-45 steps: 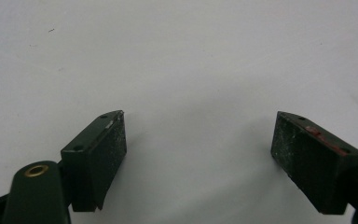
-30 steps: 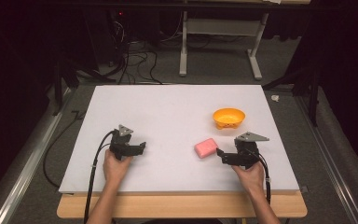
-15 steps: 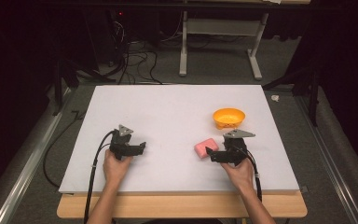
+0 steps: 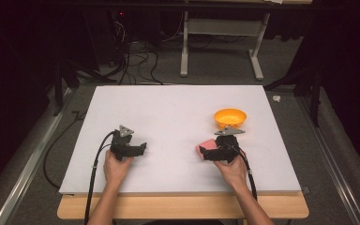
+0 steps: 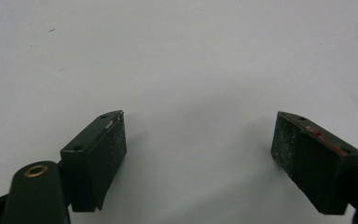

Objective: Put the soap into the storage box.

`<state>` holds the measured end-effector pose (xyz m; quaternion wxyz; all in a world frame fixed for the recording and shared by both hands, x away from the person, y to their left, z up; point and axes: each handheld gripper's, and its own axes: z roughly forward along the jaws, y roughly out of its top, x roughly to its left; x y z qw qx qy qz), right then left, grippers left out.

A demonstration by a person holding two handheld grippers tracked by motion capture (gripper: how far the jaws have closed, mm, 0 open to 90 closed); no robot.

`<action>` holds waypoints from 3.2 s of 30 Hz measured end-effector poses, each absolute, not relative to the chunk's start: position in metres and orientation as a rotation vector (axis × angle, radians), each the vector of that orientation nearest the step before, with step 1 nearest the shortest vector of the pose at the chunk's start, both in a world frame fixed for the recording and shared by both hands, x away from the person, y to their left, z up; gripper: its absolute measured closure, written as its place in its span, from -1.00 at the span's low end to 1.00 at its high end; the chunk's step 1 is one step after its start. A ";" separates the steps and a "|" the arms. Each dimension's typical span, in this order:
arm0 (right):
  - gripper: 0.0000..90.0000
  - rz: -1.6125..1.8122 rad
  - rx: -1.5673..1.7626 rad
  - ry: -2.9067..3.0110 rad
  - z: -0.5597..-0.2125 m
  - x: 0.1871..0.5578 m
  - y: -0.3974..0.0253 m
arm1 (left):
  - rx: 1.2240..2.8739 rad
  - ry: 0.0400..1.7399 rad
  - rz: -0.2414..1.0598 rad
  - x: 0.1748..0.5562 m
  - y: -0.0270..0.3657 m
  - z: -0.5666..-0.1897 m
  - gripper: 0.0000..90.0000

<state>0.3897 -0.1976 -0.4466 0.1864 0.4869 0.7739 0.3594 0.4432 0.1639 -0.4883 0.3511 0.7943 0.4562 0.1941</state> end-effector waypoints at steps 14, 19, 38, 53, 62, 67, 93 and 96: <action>-0.74 0.943 1.400 2.187 -0.455 0.398 -0.190 | 2.056 1.181 0.502 0.443 0.164 -0.488 -0.59; -0.74 0.923 1.414 2.190 -0.460 0.399 -0.189 | 2.056 1.181 0.502 0.443 0.164 -0.488 -0.59; -0.73 0.873 1.449 2.230 -0.477 0.402 -0.185 | 2.056 1.181 0.502 0.443 0.164 -0.488 -0.59; -0.70 0.826 1.378 2.256 -0.479 0.400 -0.182 | 2.056 1.181 0.502 0.443 0.164 -0.488 -0.59; -0.70 0.827 1.374 2.262 -0.478 0.400 -0.184 | 2.057 1.181 0.503 0.443 0.164 -0.488 -0.59; -0.69 0.828 1.383 2.261 -0.478 0.400 -0.184 | 2.056 1.181 0.503 0.443 0.164 -0.488 -0.59; -0.69 0.910 1.375 2.207 -0.450 0.382 -0.211 | 2.056 1.181 0.502 0.443 0.164 -0.488 -0.59; -0.69 0.915 1.385 2.203 -0.447 0.380 -0.216 | 2.056 1.181 0.502 0.443 0.164 -0.488 -0.59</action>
